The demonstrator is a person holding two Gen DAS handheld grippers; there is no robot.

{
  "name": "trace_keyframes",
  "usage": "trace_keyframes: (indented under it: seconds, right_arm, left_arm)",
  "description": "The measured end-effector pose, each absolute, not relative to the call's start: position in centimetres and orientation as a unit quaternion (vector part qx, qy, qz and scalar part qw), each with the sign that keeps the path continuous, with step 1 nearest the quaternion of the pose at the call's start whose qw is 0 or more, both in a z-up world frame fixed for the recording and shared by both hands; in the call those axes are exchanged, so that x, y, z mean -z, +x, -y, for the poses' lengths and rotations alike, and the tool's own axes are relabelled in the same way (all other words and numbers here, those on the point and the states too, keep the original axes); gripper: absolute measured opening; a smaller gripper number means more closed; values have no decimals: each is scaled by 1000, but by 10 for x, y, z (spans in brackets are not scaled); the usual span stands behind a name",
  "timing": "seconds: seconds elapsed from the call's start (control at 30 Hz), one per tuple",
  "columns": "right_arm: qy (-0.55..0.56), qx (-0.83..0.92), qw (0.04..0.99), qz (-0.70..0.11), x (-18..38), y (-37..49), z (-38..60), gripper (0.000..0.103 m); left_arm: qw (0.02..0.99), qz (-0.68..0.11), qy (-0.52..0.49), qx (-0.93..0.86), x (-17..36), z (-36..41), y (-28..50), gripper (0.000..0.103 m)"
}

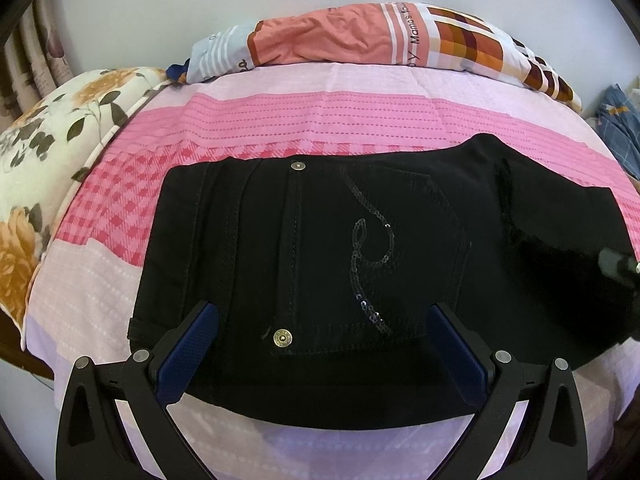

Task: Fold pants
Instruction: 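Carry the held leg hem over onto the waistband with the right gripper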

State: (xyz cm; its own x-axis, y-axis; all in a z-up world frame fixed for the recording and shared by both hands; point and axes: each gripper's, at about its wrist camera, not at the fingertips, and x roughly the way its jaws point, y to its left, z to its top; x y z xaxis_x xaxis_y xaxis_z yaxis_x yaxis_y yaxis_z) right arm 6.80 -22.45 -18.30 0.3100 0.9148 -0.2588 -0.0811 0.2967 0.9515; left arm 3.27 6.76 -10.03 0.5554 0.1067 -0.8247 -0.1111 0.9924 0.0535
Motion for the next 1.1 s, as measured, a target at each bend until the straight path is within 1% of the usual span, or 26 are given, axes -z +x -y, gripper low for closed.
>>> trace_keyframes:
  seconds: [0.17, 0.27, 0.4, 0.57, 0.63, 0.67, 0.7, 0.8, 0.87, 0.9, 0.93, 1.03, 1.1]
  right_arm:
    - [470, -379, 685, -408, 157, 70, 240, 12]
    - [427, -389, 715, -394, 140, 71, 232, 12]
    - [379, -404, 714, -428, 160, 68, 200, 12]
    - [385, -430, 671, -466, 191, 69, 176, 15]
    - [384, -439, 660, -474, 193, 70, 171, 25]
    - [386, -446, 654, -474, 193, 70, 170, 38]
    - [398, -457, 640, -472, 192, 70, 171, 47]
    - [462, -482, 589, -455, 192, 72, 184, 59]
    - [503, -476, 567, -446, 193, 76, 199, 65]
    - [518, -466, 568, -438, 193, 76, 211, 67]
    - [515, -457, 579, -436, 190, 78, 220, 67]
    - [462, -431, 624, -460, 182, 80, 233, 67]
    - [454, -429, 626, -467, 184, 80, 232, 67]
  left_arm:
    - [883, -466, -5, -63, 101, -70, 33, 103]
    - [882, -467, -11, -63, 102, -74, 33, 103]
    - [878, -474, -15, -64, 105, -77, 34, 103]
    - [878, -475, -18, -62, 105, -78, 34, 103]
    - [877, -475, -17, -63, 105, -78, 33, 103]
    - [878, -475, -17, -63, 105, -78, 34, 103]
    - [877, -475, -16, -63, 104, -78, 33, 103]
    - [878, -474, -18, -64, 104, -78, 34, 103]
    - [879, -473, -22, -64, 104, -80, 33, 103]
    - [879, -473, -24, -64, 104, -81, 34, 103]
    - [878, -473, -26, -64, 104, -82, 34, 103]
    - [879, -473, -28, -63, 104, -83, 34, 103]
    - [878, -474, -26, -60, 104, -81, 34, 103]
